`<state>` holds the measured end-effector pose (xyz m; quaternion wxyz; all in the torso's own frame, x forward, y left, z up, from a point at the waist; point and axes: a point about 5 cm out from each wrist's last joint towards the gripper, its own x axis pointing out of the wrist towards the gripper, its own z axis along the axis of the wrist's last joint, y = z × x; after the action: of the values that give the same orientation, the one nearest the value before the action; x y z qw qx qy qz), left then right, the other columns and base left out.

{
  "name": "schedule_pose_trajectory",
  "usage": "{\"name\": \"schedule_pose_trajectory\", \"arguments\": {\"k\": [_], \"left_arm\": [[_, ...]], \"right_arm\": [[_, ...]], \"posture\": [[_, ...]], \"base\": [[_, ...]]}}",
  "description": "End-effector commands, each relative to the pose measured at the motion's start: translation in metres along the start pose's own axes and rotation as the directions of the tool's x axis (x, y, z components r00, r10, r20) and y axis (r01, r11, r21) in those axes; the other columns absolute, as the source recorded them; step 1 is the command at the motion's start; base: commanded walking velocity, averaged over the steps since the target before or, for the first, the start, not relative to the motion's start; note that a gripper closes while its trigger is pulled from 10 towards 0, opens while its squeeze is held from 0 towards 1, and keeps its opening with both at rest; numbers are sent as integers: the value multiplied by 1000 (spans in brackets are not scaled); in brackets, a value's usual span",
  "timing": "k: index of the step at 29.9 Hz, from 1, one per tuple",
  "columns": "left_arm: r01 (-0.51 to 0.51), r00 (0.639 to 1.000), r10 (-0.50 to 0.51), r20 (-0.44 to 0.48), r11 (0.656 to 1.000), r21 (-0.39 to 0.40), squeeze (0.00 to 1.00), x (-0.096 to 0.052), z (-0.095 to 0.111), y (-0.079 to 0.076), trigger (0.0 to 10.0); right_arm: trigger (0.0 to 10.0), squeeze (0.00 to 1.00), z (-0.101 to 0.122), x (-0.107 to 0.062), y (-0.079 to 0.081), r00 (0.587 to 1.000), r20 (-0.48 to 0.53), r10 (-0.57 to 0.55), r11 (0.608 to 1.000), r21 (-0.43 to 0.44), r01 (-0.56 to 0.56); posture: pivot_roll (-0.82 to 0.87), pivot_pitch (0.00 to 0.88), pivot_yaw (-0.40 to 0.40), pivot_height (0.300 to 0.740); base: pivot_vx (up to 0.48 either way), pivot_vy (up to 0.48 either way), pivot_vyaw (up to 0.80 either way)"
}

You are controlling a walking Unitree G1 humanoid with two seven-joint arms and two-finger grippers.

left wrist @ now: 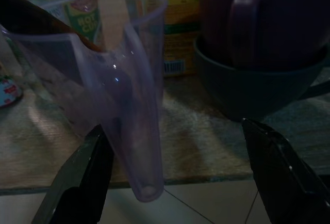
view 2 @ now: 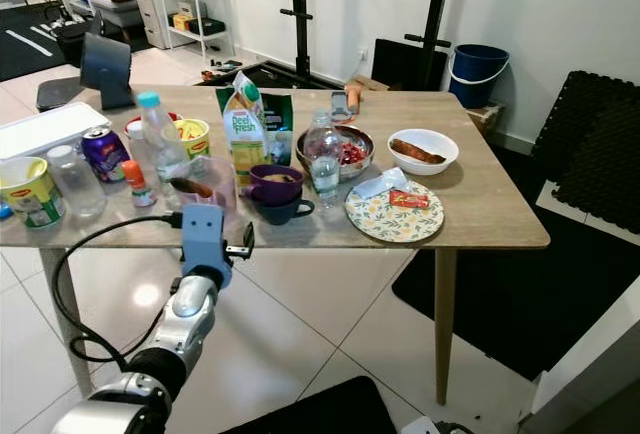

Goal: Restocking fridge

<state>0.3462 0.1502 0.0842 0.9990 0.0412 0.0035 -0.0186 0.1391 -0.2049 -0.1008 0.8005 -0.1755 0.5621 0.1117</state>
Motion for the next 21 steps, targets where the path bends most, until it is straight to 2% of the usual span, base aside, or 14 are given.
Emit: {"name": "schedule_pose_trajectory", "arguments": {"k": [1, 10, 21], "left_arm": [[-4, 1000, 4, -2, 1000, 10, 0, 2, 1, -1, 10000], [-33, 999, 33, -2, 999, 5, 0, 10, 9, 9, 10000], [-31, 999, 31, 14, 999, 19, 0, 15, 17, 10, 10000]], "right_arm": [[10000, 0, -2, 0, -1, 1000, 0, -6, 1000, 4, 6], [10000, 0, -2, 0, 0, 1000, -2, -4, 1000, 2, 4], [10000, 0, -4, 0, 0, 1000, -6, -6, 1000, 5, 6]], "posture": [[-3, 0, -21, 740], [-7, 0, -21, 740], [-15, 0, -19, 740]], "base": [[0, 0, 0], [0, 0, 0], [0, 0, 0]]}}
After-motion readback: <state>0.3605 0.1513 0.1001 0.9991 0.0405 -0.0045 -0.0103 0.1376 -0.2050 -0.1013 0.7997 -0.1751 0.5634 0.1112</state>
